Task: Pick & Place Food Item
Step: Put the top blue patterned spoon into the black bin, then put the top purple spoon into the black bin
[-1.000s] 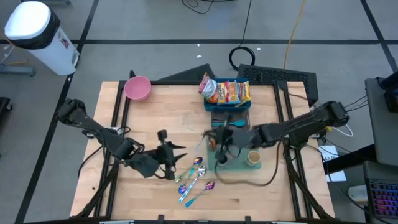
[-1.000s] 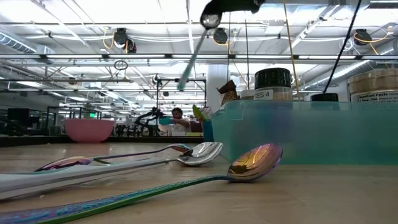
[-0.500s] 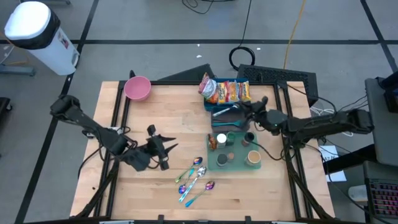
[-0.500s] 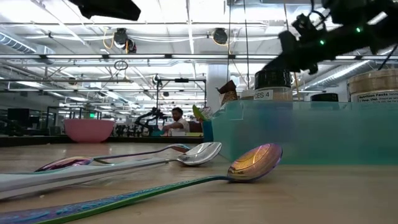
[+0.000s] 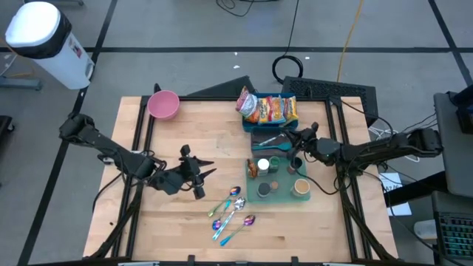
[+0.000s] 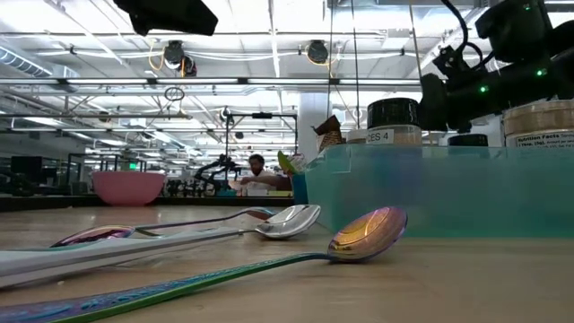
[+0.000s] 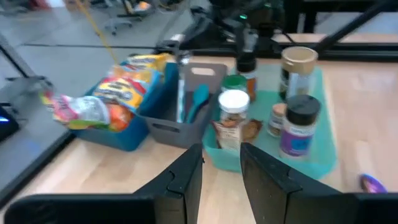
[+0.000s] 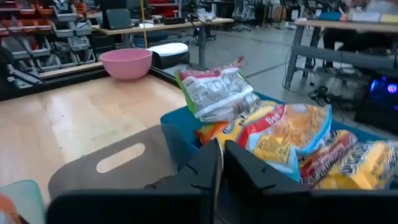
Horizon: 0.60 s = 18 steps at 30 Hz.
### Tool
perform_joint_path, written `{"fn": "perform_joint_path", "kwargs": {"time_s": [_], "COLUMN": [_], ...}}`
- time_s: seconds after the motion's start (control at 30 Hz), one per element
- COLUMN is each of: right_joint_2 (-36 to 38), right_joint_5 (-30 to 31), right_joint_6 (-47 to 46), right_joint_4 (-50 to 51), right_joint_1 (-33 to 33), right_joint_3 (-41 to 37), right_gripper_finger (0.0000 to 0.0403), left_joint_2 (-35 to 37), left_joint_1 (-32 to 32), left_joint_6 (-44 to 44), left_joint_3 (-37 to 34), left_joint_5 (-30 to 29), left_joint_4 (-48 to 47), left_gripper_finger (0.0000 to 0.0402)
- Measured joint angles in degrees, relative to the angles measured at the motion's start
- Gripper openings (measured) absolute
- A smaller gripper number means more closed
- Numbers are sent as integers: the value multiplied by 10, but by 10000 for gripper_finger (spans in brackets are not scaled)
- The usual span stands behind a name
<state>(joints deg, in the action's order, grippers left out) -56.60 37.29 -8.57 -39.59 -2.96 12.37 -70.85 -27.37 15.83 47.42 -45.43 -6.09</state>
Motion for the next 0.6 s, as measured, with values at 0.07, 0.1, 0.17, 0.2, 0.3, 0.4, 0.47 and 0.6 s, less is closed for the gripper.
{"fn": "perform_joint_path", "kwargs": {"time_s": [0.07,0.1,0.17,0.2,0.3,0.4,0.47,0.6], "right_joint_2": [-8,-10,-13,-13,-9,7,25,64], "right_joint_5": [-1,0,0,0,-12,-18,-17,-15], "right_joint_6": [-10,-13,-15,-15,-13,-8,4,28], "right_joint_4": [-1,0,0,1,2,-1,-1,-1], "right_joint_1": [-6,-8,-8,-8,2,22,41,81], "right_joint_3": [1,1,1,1,1,1,4,20], "right_gripper_finger": [53,69,106,125,179,223,244,261], "left_joint_2": [0,0,0,0,0,0,0,-18], "left_joint_1": [8,12,20,22,28,30,30,28], "left_joint_6": [0,0,1,3,13,30,44,92], "left_joint_3": [0,0,0,0,0,0,0,0], "left_joint_5": [24,33,46,50,63,82,102,151], "left_joint_4": [-1,-2,0,-1,-3,-12,-23,-36], "left_gripper_finger": [118,118,118,118,118,118,118,118]}}
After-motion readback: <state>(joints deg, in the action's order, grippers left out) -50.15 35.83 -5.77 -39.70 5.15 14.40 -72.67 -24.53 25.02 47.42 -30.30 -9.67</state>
